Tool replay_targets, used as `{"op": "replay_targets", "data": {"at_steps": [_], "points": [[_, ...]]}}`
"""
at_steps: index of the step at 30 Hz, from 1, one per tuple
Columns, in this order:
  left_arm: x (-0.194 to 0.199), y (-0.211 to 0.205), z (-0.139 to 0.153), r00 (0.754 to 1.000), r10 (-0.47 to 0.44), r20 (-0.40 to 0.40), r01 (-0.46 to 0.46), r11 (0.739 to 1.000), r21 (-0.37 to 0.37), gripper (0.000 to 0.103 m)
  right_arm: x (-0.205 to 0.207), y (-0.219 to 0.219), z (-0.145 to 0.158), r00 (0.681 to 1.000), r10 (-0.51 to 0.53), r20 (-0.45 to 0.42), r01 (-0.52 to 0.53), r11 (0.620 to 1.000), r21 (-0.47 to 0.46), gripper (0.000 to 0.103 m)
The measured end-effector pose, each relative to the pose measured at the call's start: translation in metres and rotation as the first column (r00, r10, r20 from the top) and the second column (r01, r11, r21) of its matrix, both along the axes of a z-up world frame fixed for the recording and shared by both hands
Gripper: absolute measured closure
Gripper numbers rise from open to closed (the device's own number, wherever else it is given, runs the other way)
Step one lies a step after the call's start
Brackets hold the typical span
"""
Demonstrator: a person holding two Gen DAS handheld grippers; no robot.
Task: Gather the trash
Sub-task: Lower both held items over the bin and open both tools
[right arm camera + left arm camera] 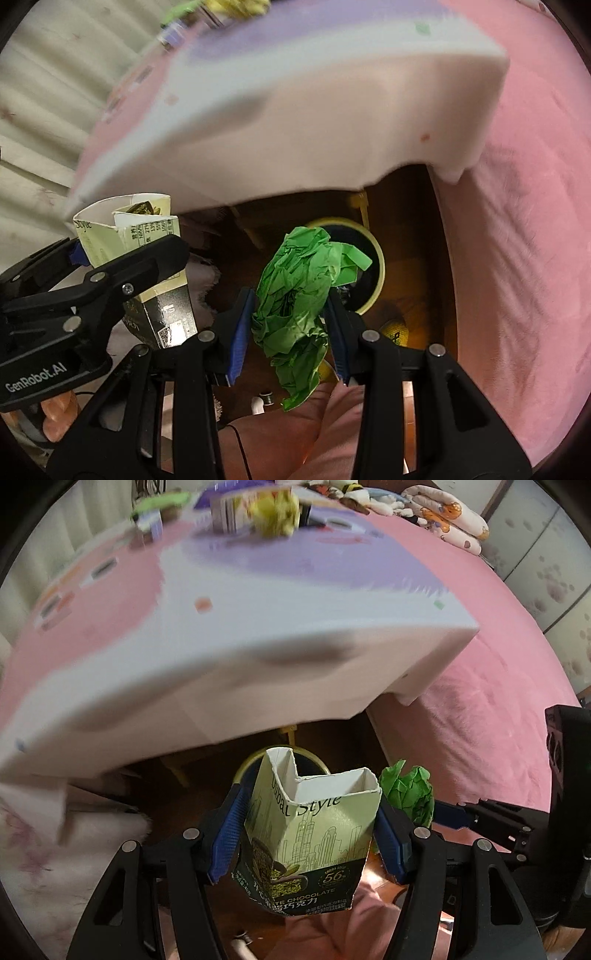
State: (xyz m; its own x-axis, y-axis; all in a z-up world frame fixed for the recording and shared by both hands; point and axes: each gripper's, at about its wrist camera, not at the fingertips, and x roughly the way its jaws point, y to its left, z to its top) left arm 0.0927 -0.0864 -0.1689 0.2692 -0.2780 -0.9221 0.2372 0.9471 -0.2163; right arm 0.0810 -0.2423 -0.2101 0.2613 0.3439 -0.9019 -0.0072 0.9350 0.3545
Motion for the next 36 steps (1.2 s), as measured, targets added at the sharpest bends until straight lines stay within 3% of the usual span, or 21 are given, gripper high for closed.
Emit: {"op": "replay_targets", "data": {"at_steps": [8,13,17,26,30,33,36], "points": [[0.008,-0.015,-0.105,0.999,0.027,-0.039,-0.027,0.999,-0.017,0.032,0.011,-0.019,-0.107,0.995,-0.043,-0.091,0.043,0.999,-0.010,0.068],[0.017,-0.021,-0.156,0.994,0.031,-0.100,-0.031,1.000,0.000,0.029,0.022,-0.024,-0.163,0.991,-0.040,-0.130,0.036,0.999,-0.034,0.068],[0.024,-0.026,-0.178,0.992,0.057,-0.114,-0.053,0.998,0.042,0.023,0.028,-0.023,-0.188,0.990,-0.023,-0.143,0.016,0.999,-0.051,0.068],[0.026,-0.008,-0.187,0.989,0.110,-0.098,-0.103,0.992,0.074,0.021,0.043,-0.009,-0.207,0.988,0.010,-0.152,-0.016,0.999,-0.040,0.068],[0.024,0.013,-0.172,0.984,0.152,-0.089,-0.146,0.986,0.076,0.019,0.049,-0.002,-0.201,0.989,0.025,-0.144,-0.028,0.999,-0.023,0.066],[0.022,0.026,-0.162,0.980,0.181,-0.086,-0.175,0.982,0.075,0.018,0.055,0.005,-0.197,0.991,0.027,-0.130,-0.029,1.000,-0.013,0.057],[0.021,0.036,-0.145,0.977,0.200,-0.071,-0.195,0.978,0.072,0.018,0.059,0.010,-0.187,0.994,0.022,-0.111,-0.023,1.000,-0.008,0.042]]}}
